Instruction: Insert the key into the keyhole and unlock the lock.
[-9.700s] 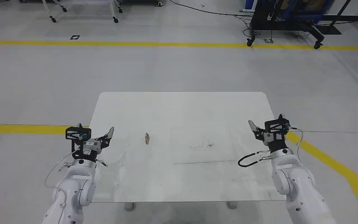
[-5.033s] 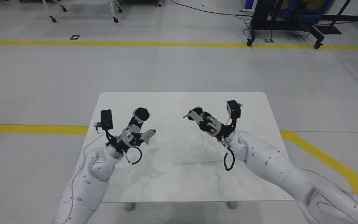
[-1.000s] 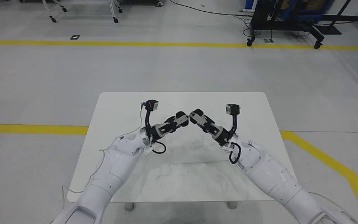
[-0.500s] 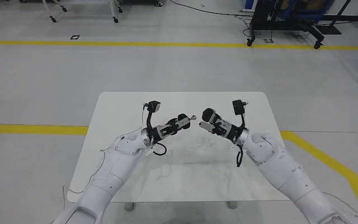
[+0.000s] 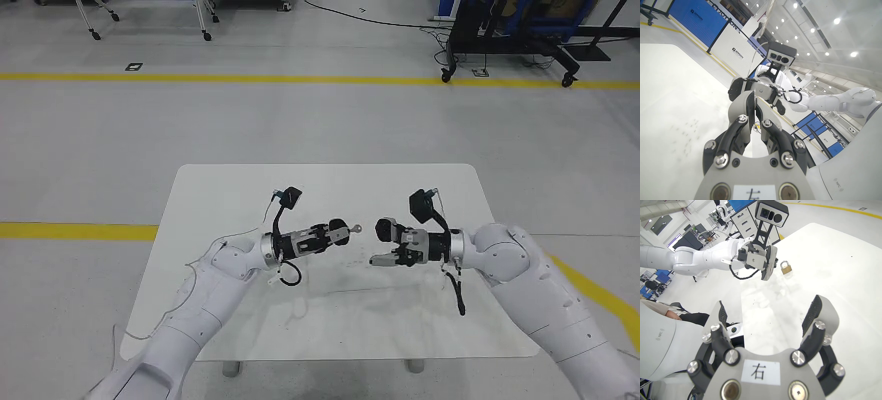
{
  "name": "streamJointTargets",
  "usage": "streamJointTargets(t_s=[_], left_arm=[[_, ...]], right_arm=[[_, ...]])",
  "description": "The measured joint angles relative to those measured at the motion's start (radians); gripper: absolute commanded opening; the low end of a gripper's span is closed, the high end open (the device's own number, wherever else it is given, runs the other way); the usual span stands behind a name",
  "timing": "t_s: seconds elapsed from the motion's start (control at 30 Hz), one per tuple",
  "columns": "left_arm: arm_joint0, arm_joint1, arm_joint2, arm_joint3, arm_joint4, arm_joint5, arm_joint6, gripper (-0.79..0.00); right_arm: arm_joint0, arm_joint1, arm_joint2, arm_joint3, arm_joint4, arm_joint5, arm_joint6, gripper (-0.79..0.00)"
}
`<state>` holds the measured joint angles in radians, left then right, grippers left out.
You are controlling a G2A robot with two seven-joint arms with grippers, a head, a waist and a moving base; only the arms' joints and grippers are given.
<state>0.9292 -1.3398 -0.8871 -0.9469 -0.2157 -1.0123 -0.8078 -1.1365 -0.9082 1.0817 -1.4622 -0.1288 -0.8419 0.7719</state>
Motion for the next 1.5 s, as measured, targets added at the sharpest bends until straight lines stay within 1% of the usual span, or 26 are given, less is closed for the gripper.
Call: streamJointTargets(t_s=[0.03,0.1,0.13,0.17,0.2,0.27,0.5,0.6,0.97,1.03,1.13,1.2,1.27,1.5], left_arm=[[-0.002,0.0,0.004,0.002,-0.001,0.0,0.0,-0.785],[-0.009,0.002,0.012,0.005,0.007,0.0,0.0,-0.785],[-0.011,0.003,0.015,0.005,0.015,0.0,0.0,-0.785],[-0.012,0.004,0.018,0.004,0.025,0.0,0.0,-0.785],[-0.013,0.004,0.02,0.004,0.03,0.0,0.0,-0.785],[-0.012,0.005,0.022,0.002,0.037,0.0,0.0,-0.785],[-0.015,0.006,0.024,0.004,0.056,0.0,0.0,-0.785],[-0.015,0.006,0.024,0.006,0.061,0.0,0.0,-0.785],[-0.015,0.004,0.021,0.003,0.064,0.0,0.0,-0.785],[-0.015,0.004,0.018,0.002,0.071,0.0,0.002,-0.785],[-0.014,0.004,0.015,0.002,0.094,0.0,0.014,-0.785],[-0.013,0.003,0.014,0.001,0.108,0.0,0.025,-0.785],[-0.012,0.002,0.014,0.0,0.119,0.0,0.034,-0.785],[-0.011,0.001,0.016,-0.001,0.138,0.0,0.053,-0.785]], right_arm=[[0.009,-0.001,-0.005,-0.001,0.006,0.009,0.013,-0.089],[0.026,-0.004,-0.02,0.001,0.019,0.018,0.033,-0.12],[0.034,-0.005,-0.026,0.003,0.025,0.02,0.041,-0.203],[0.045,-0.007,-0.035,0.008,0.034,0.023,0.051,-0.323],[0.052,-0.009,-0.041,0.011,0.042,0.025,0.058,-0.397],[0.069,-0.013,-0.058,0.02,0.057,0.031,0.077,-0.434],[0.109,-0.027,-0.104,0.058,0.084,0.035,0.09,-0.511],[0.12,-0.03,-0.115,0.071,0.099,0.025,0.097,-0.533],[0.139,-0.03,-0.111,0.109,0.133,0.027,0.102,-0.542],[0.14,-0.031,-0.112,0.112,0.14,0.033,0.105,-0.57],[0.146,-0.032,-0.117,0.121,0.155,0.047,0.116,-0.683],[0.152,-0.034,-0.12,0.131,0.16,0.055,0.12,-0.73],[0.157,-0.036,-0.125,0.138,0.166,0.057,0.122,-0.748],[0.169,-0.041,-0.139,0.153,0.191,0.05,0.137,-0.76]])
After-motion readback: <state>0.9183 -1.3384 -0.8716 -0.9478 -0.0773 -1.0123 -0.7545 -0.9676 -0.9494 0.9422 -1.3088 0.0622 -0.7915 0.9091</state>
